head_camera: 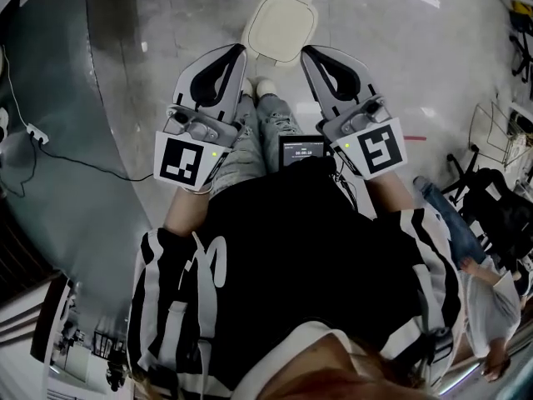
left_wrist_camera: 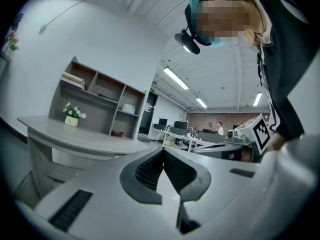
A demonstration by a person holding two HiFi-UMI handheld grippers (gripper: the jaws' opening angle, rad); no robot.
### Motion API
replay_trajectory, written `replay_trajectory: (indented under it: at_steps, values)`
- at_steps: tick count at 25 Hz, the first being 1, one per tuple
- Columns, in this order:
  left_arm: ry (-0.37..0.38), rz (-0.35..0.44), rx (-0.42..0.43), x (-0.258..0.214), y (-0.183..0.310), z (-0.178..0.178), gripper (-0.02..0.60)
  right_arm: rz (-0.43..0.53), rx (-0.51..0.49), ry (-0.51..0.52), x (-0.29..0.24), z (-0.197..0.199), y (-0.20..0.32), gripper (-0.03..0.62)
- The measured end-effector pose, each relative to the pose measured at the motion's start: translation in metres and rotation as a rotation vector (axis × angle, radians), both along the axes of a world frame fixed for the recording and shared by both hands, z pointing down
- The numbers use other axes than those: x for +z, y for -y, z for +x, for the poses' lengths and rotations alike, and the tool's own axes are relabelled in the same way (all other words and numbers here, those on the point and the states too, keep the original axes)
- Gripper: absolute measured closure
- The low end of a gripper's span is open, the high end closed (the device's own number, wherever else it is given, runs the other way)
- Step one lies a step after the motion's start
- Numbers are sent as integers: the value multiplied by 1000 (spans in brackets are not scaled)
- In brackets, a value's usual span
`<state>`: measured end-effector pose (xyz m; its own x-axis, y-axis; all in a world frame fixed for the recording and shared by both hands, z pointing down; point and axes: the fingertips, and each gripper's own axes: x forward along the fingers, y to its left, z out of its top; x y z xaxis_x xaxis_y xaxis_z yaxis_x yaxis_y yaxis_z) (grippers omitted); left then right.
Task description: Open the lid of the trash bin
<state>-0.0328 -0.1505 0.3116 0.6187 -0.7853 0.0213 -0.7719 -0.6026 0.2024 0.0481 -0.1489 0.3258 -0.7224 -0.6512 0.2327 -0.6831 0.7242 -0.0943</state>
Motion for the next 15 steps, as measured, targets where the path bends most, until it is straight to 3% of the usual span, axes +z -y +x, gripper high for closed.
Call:
replay_trajectory:
  at_steps: [15]
  values:
    - [0,-51,-40,49,9,-17,577,-65,-62,-68,81,-20,11,589]
